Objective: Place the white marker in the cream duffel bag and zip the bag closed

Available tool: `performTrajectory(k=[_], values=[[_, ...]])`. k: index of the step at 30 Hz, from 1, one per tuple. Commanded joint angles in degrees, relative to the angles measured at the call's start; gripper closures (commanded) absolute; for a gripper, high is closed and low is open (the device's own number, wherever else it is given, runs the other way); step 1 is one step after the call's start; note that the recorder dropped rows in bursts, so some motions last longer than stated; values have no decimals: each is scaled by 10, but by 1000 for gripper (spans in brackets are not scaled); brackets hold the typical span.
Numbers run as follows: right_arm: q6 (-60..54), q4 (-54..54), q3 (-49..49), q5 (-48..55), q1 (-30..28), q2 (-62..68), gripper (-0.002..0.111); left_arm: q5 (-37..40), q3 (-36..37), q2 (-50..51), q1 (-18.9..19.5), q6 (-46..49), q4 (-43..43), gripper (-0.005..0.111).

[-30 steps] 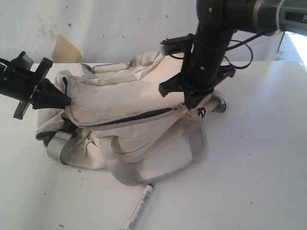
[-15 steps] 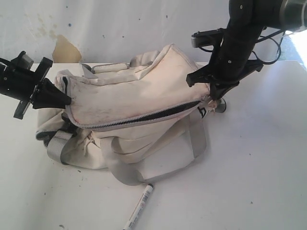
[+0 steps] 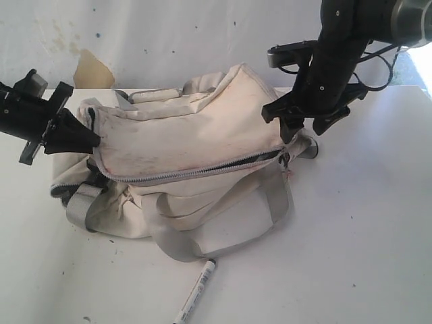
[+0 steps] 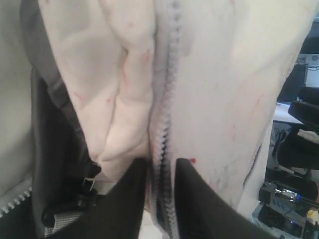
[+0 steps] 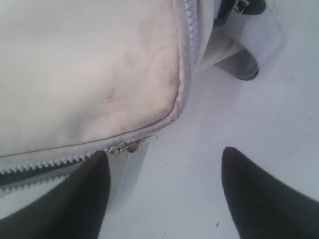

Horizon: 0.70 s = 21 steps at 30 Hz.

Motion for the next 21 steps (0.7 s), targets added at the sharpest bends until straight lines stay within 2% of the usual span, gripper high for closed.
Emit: performTrajectory(k=[1, 3, 6, 10, 15, 21], values=[[-7, 10, 1, 34, -7, -24, 49, -1, -4, -15, 3, 9, 8, 59], [-7, 25, 1, 54, -7, -33, 55, -12, -4, -19, 3, 9, 18, 49], [-7, 43, 1, 87, -7, -45, 67, -32, -8, -26, 3, 9, 67, 49], [-2, 44, 17, 81, -7, -64, 79, -53, -30, -53, 1, -61, 165, 49], [-2, 42, 87, 33, -7, -101, 81, -29, -31, -91, 0, -75, 169, 49], [-3, 43, 180, 2, -7, -141, 81, 2, 14, -121, -1, -79, 162, 50]])
